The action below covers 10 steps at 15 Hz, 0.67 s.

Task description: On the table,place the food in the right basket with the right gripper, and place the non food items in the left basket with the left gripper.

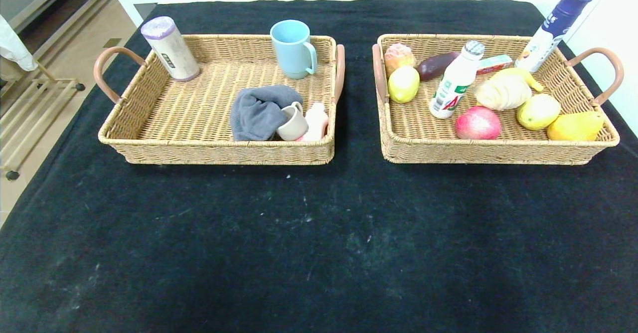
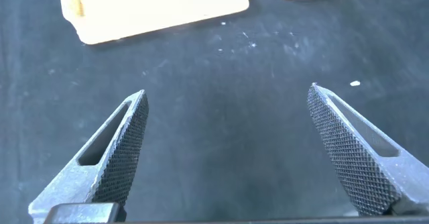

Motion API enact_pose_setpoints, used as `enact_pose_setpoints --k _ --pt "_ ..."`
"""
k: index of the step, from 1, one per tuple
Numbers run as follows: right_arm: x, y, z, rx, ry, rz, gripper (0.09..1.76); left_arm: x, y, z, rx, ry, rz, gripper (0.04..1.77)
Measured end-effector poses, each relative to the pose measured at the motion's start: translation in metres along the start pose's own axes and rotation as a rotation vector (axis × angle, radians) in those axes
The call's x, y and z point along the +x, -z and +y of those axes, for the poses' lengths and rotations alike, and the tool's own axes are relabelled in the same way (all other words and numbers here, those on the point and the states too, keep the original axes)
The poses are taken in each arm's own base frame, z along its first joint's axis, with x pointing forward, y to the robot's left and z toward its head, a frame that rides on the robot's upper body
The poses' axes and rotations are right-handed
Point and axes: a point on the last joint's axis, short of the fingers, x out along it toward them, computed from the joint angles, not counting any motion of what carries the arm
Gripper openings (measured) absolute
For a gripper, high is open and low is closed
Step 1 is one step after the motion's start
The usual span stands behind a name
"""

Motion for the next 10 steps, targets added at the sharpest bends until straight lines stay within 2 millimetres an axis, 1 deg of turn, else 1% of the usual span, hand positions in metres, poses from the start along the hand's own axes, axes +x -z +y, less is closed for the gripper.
enact_pose_setpoints --k 3,5,7,8,10 --pt "0.001 0.024 0.005 0.002 -0.027 -0.021 1.71 -0.005 0.027 -0.002 0.031 0.042 -0.038 1.72" --pt "0.009 0.034 0.007 0.051 -0.031 -0.057 1.71 0.002 0.044 -0.001 0.047 0.041 -0.076 1.72" --pt "0.027 0.042 0.006 0.079 -0.005 -0.12 1.71 0.016 0.059 0.004 0.059 0.006 -0.113 1.72" --pt "0.039 0.049 0.006 0.083 0.018 -0.142 1.71 0.026 0.07 0.008 0.061 -0.019 -0.117 1.72" --pt "0.066 0.072 0.007 0.075 0.051 -0.155 1.71 0.047 0.096 0.014 0.052 -0.058 -0.094 1.72"
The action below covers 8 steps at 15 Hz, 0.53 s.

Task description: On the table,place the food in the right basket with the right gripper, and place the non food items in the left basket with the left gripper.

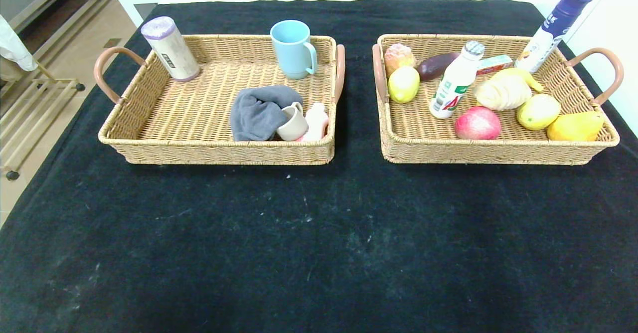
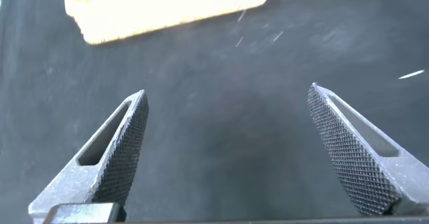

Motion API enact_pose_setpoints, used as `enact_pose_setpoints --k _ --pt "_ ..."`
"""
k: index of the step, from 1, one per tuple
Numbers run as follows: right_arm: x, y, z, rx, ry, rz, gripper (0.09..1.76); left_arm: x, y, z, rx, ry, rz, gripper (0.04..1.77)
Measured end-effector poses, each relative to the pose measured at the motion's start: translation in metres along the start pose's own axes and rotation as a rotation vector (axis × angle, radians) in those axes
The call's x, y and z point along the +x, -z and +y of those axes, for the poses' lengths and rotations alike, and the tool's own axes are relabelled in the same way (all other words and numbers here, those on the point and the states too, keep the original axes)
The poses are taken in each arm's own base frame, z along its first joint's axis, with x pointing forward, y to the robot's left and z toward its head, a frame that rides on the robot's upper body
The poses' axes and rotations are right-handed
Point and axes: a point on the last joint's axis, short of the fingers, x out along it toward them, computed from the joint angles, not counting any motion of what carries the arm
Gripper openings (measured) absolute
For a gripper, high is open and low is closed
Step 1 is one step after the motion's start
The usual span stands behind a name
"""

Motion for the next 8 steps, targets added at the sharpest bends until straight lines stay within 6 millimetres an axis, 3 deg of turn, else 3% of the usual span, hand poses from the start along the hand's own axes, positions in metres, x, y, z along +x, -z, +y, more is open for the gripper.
enact_pose_setpoints --k 4,8 --pt "0.019 0.042 0.002 -0.012 0.001 0.054 1.71 0.018 0.051 0.003 -0.041 -0.08 0.131 1.72" --pt "0.022 0.052 0.003 -0.009 -0.007 0.087 1.71 0.02 0.059 0.005 -0.102 -0.171 0.175 1.72"
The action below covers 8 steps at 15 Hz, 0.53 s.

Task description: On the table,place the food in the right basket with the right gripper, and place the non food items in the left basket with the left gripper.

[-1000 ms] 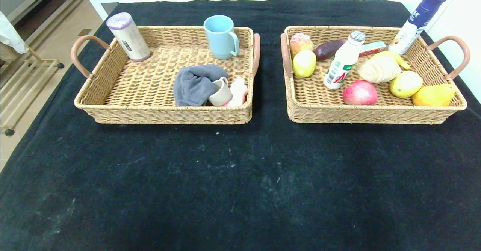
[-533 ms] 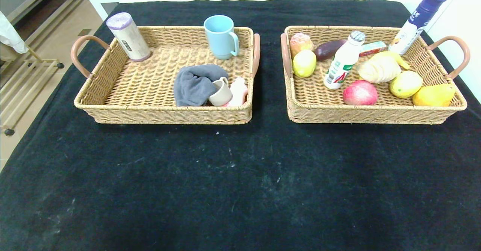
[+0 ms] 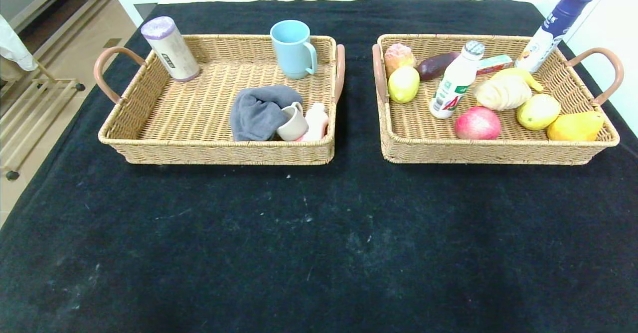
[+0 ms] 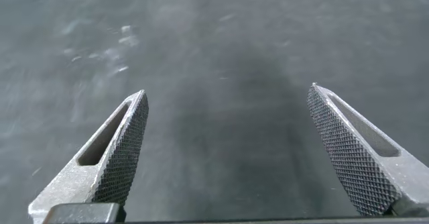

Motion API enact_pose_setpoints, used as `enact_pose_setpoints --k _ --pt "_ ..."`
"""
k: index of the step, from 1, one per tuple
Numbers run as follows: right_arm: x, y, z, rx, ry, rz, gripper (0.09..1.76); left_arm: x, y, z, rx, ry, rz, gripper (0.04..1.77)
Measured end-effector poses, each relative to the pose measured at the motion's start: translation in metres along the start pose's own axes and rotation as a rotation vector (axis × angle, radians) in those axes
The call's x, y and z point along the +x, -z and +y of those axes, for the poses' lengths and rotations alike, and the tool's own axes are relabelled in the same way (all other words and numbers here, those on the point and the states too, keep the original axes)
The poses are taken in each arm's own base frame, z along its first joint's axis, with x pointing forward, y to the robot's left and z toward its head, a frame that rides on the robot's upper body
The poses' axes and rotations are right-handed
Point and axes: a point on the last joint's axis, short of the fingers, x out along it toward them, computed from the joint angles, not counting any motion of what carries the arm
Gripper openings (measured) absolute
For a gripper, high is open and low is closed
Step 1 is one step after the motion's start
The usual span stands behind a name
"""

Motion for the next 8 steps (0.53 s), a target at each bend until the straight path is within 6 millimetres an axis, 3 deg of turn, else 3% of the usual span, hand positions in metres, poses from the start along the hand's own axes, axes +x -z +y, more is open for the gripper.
enact_pose_setpoints --k 8 --pt "0.0 0.001 0.0 0.003 0.002 0.0 1.71 0.003 0.012 0.002 -0.032 -0.098 0.016 1.72"
